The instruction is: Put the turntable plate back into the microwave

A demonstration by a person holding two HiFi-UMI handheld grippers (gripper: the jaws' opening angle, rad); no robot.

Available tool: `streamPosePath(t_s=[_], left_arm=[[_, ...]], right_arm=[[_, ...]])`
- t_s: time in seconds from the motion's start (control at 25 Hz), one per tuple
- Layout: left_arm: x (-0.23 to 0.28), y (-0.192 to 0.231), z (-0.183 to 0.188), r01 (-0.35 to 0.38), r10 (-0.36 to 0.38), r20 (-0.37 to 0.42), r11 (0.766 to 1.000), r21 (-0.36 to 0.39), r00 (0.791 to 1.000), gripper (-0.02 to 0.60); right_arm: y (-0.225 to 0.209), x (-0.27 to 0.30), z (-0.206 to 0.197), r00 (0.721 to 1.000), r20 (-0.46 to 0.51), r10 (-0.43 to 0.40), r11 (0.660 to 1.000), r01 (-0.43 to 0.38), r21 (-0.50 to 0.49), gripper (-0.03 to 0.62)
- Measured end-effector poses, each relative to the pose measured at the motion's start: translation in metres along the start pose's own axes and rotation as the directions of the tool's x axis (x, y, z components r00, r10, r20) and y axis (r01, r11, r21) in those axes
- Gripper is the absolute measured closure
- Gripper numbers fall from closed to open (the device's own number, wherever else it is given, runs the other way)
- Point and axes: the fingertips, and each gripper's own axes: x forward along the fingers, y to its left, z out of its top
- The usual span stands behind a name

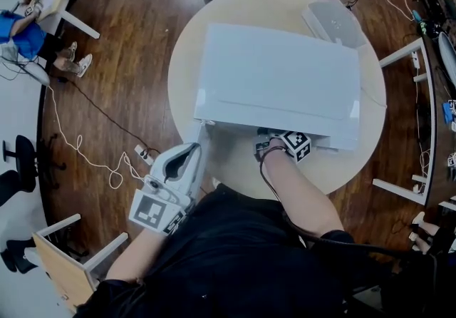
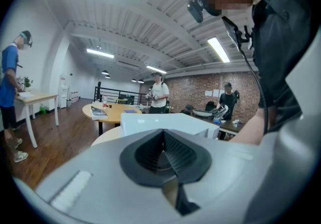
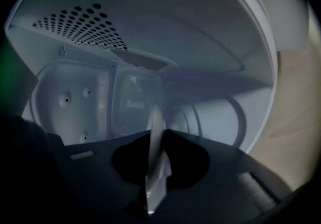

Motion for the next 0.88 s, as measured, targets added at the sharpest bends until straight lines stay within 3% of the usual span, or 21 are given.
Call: streamPosePath(t_s=[0.88], left_arm=[[-0.003, 0.010, -0.006, -0.011, 0.011, -0.021, 1.000, 0.007, 1.000, 0.577]], right_arm=[[-0.010, 0.010, 0.007, 0.992, 0.055, -0.112, 0.992, 0.109, 0.059, 0.557]])
